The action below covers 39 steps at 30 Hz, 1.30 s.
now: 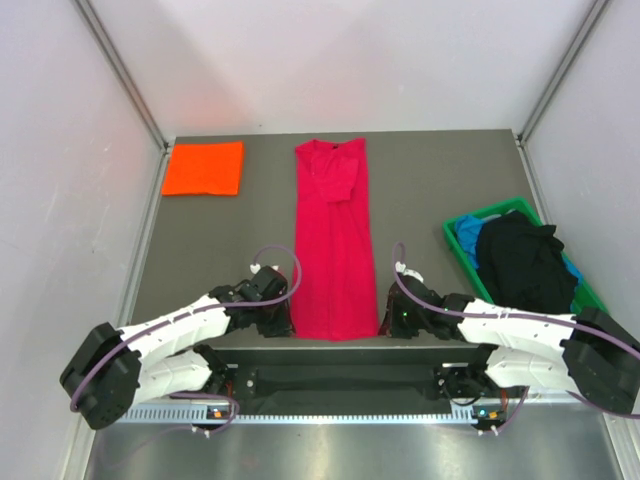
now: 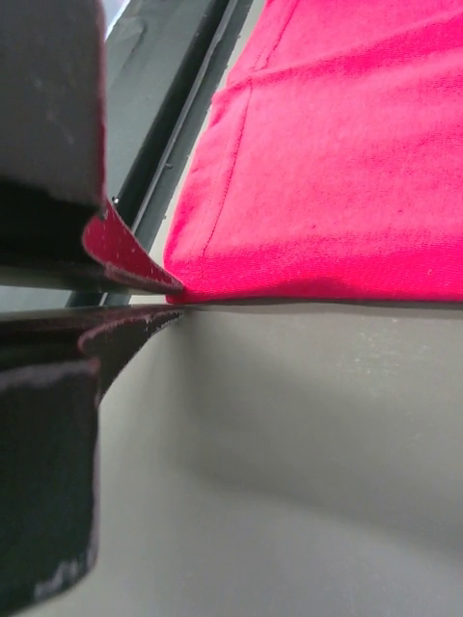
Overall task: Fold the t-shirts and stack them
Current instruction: Fold the tshirt
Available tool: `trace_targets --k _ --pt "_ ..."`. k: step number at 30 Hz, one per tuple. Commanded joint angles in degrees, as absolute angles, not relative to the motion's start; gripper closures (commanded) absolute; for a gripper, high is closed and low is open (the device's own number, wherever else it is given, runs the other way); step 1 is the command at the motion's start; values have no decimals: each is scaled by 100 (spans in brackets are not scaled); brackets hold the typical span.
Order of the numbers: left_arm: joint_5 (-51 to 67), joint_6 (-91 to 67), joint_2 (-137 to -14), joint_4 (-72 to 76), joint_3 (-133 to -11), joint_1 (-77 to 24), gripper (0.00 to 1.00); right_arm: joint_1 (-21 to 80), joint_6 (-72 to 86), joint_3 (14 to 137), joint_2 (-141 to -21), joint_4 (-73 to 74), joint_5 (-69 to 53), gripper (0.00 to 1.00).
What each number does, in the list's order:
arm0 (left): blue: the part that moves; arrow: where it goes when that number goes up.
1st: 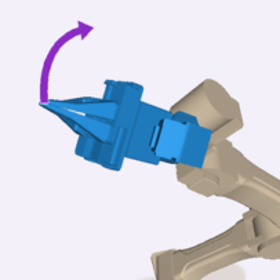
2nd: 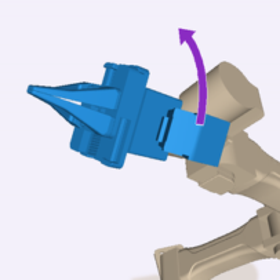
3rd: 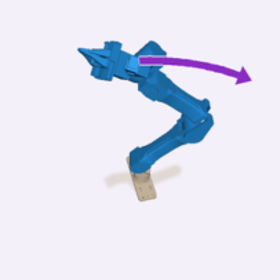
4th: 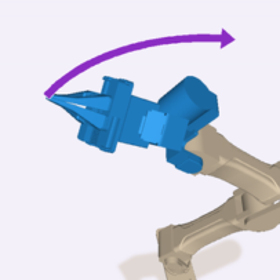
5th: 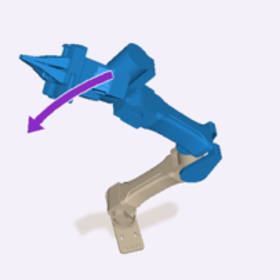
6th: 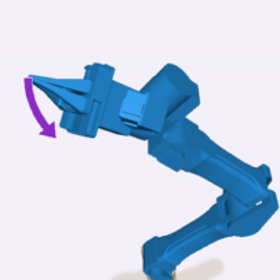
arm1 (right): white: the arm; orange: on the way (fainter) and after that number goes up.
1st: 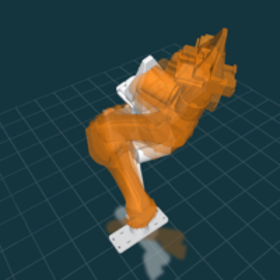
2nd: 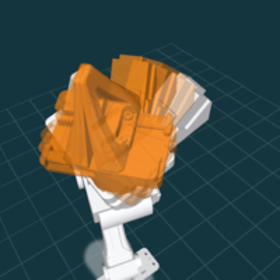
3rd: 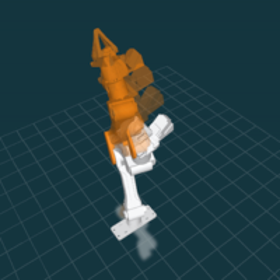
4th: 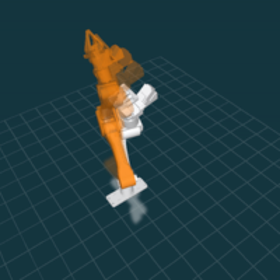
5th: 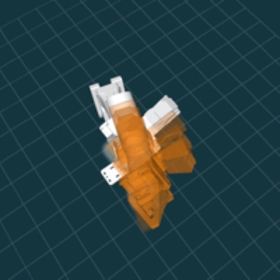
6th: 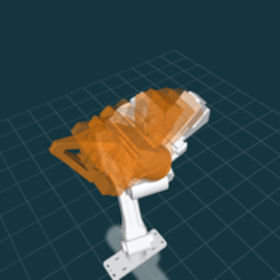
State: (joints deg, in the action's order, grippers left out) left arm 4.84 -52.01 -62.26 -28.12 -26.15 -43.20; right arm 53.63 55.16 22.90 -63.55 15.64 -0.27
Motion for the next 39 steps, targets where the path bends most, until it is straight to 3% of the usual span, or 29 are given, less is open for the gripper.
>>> trace_targets --k 1,4,15,18,19,25,39 --pt "465 -5150 -6144 -2866 -2681 -4333 69 5414 5563 2303 -6407 1389 26 93" --pt "545 -5194 -6135 -2778 -2611 -4333 69 5440 5599 2224 -6372 1284 -132 100" --pt "642 -5265 -6100 -2689 -2601 -4333 75 5484 5634 2285 -6275 1353 -106 100" --pt "563 -5230 -6082 -2856 -2698 -4333 75 5493 5669 2399 -6197 1555 -26 90" --pt "519 -5229 -6065 -2891 -2716 -4342 74 5493 5678 2426 -6127 1608 -26 81" --pt "439 -5203 -5968 -2971 -2804 -4333 70 5511 5722 2593 -5994 1732 149 69" --pt "571 -5238 -6073 -2768 -2628 -4342 82 5616 5792 2566 -6407 1415 79 65"
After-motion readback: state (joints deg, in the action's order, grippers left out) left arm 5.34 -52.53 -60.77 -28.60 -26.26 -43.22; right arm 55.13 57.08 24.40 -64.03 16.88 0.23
